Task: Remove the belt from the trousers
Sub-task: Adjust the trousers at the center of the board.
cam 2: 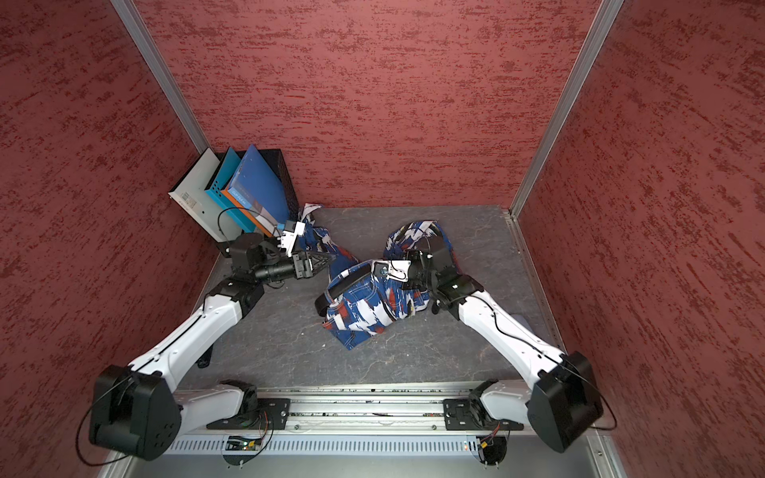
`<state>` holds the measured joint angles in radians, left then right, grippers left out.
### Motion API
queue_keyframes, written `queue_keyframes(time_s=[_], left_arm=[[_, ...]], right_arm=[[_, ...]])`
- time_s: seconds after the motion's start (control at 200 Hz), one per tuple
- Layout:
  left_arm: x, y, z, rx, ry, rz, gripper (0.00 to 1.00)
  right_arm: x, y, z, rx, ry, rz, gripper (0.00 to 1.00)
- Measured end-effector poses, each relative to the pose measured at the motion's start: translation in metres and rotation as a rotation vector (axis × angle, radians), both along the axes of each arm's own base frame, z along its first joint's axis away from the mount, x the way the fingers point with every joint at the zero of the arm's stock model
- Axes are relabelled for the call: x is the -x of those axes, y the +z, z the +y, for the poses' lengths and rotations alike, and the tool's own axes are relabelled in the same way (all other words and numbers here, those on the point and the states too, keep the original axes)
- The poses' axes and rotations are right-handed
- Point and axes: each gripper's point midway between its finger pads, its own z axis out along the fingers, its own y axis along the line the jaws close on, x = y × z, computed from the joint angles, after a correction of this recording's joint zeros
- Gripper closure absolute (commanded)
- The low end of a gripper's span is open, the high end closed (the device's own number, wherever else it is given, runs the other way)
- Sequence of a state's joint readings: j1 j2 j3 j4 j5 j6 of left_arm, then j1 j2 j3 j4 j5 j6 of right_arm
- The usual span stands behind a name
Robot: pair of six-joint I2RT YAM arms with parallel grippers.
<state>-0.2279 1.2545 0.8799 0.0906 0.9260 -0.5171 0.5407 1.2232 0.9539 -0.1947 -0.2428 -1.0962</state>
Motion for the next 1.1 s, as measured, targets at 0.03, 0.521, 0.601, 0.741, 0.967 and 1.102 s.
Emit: queue_keyframes(time_s=[0.03,0.521,0.601,0.741,0.967,1.102], left_arm=[[-0.001,0.004,-0.010,0.010,-0.045,0.007,0.08],[0.046,-0.046,-0.085,-0.032,-0.411,0.277,0.09],[0.034,-0.061,-0.084,-0.084,-0.384,0.298,0.00],[0.009,-0.073,-0.062,-0.210,-0.259,0.241,0.00],[0.039,0.010,-0.002,-0.344,0.049,-0.407,0.03],[0.079,0.029,-0.036,-0.439,-0.005,-0.754,0.22]], right_arm=[[0.007,0.000,-0.001,0.008,0.013,-0.007,0.91],[0.030,-0.013,-0.008,0.067,0.044,-0.014,0.91],[0.029,-0.013,-0.008,0.066,0.043,-0.016,0.91],[0.026,-0.017,-0.007,0.075,0.027,0.025,0.91],[0.013,-0.024,0.001,0.064,-0.043,0.245,0.91],[0.009,-0.041,0.006,0.068,-0.097,0.424,0.92]])
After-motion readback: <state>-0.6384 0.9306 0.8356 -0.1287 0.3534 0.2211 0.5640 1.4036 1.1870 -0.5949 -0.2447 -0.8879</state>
